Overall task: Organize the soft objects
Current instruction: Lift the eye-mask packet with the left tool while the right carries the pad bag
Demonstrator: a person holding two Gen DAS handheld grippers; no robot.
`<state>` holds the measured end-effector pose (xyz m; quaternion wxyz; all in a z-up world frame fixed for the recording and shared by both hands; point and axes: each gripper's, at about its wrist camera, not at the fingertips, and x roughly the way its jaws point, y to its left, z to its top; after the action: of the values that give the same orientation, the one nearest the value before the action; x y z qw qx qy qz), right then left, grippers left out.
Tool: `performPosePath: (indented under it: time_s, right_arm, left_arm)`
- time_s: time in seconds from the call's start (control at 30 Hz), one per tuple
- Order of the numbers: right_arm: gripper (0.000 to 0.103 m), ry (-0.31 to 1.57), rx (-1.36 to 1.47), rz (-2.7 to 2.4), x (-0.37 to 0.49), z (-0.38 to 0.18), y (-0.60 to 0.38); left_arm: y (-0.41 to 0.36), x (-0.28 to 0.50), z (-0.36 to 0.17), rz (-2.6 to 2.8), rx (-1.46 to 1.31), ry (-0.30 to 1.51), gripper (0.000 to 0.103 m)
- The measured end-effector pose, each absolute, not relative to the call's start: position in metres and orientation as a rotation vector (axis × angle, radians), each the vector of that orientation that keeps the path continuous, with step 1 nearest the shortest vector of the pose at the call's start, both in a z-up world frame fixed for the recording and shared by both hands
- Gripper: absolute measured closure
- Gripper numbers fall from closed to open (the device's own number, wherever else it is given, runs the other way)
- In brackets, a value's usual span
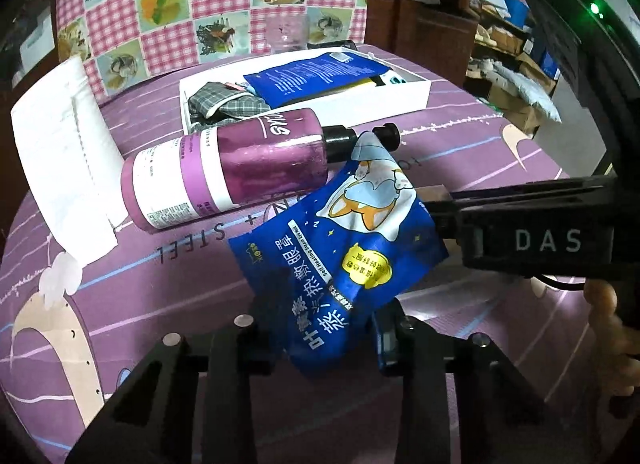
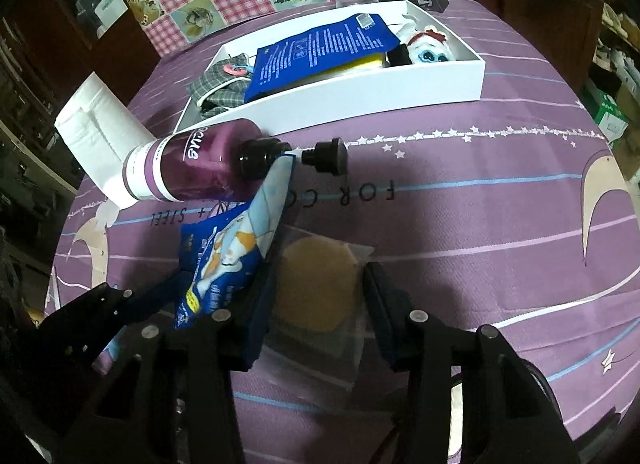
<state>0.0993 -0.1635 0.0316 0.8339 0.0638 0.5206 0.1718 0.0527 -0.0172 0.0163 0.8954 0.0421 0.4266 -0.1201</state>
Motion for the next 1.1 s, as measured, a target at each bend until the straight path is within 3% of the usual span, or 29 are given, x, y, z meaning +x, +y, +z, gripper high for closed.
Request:
performPosePath:
  time_s: [0.2,0.8,0.87,0.9,0.93,1.1]
  right_arm:
    - [0.058,1.118,0.196,0.358,0.104,0.031,-0.173]
    - [0.066,1.064,0.342,0.357,0.102,0.04,-0.192]
    - [0.055,1.061,0.329,0.312,0.098,0.039,-0.188]
    - [0.042,1.062,0.311,0.29,0.097,0.037,-0.184]
    - [0.037,1.064,0.297,0.283,0.095,0.035,-0.18]
    - [0.027,1.039,0.14,0.256,0.088,0.029,-0.152]
  left_arm:
    - [-0.017,0.045,0.02,-0.219,0.101,0.856,0.09]
    - [0.006,0.046,0.029,-0.145,0.016,0.848,0.098]
    - [0.004,0.046,0.027,-0.138,0.032,0.856,0.098]
    - [0.002,0.046,0.026,-0.133,0.041,0.862,0.098]
    - [0.001,0.047,0.026,-0.13,0.044,0.864,0.098]
    - [0.008,0.049,0.027,-0.127,-0.01,0.884,0.098]
